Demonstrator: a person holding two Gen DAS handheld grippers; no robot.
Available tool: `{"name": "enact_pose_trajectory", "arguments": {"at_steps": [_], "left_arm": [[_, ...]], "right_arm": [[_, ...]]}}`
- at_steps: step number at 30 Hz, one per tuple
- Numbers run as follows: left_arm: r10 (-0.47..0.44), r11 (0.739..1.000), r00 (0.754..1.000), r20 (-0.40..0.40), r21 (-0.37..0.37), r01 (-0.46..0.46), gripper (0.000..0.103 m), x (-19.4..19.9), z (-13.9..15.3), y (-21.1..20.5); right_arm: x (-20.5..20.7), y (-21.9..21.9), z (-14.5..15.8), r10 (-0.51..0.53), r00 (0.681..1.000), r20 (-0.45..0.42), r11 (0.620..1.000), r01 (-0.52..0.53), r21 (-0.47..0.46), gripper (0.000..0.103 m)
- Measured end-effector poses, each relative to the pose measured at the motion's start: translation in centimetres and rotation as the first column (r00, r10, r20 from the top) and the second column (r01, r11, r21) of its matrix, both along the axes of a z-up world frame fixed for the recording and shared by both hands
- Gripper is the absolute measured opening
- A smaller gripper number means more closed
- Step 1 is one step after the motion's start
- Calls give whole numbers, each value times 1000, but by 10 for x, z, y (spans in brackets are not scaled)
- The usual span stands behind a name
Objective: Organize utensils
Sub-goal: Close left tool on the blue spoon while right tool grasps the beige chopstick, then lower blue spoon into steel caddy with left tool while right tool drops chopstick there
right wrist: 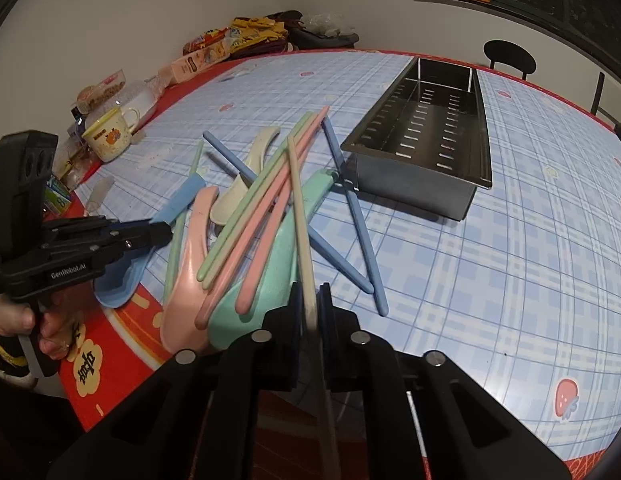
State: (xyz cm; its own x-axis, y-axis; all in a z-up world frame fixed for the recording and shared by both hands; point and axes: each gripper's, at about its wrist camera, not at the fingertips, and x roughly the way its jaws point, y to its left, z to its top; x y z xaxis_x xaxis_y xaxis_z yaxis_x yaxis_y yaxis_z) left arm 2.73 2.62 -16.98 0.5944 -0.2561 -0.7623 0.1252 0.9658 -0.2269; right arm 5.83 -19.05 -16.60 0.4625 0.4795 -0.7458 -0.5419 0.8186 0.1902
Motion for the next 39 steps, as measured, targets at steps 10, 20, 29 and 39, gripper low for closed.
{"name": "enact_pose_trajectory", "arguments": {"at_steps": [10,20,29,39], "left_arm": [[-29,999,999,20,-12,29,12,-3,1,-2],[-3,998,999,44,-69,6,12,-7,6,11],[28,992,997,68,-125,-19,12,-8,31,33],[-35,989,978,204,-136,64,12,49,91,-3]], "right_arm": [[-4,-15,4,-12,1000,22,995,10,95,6],[-2,-22,6,-52,998,28,994,49,102,6],[12,-40,36,-101,993,61,980,88,179,6],[123,-54,63,-308,951,26,897,281,342,6]]}}
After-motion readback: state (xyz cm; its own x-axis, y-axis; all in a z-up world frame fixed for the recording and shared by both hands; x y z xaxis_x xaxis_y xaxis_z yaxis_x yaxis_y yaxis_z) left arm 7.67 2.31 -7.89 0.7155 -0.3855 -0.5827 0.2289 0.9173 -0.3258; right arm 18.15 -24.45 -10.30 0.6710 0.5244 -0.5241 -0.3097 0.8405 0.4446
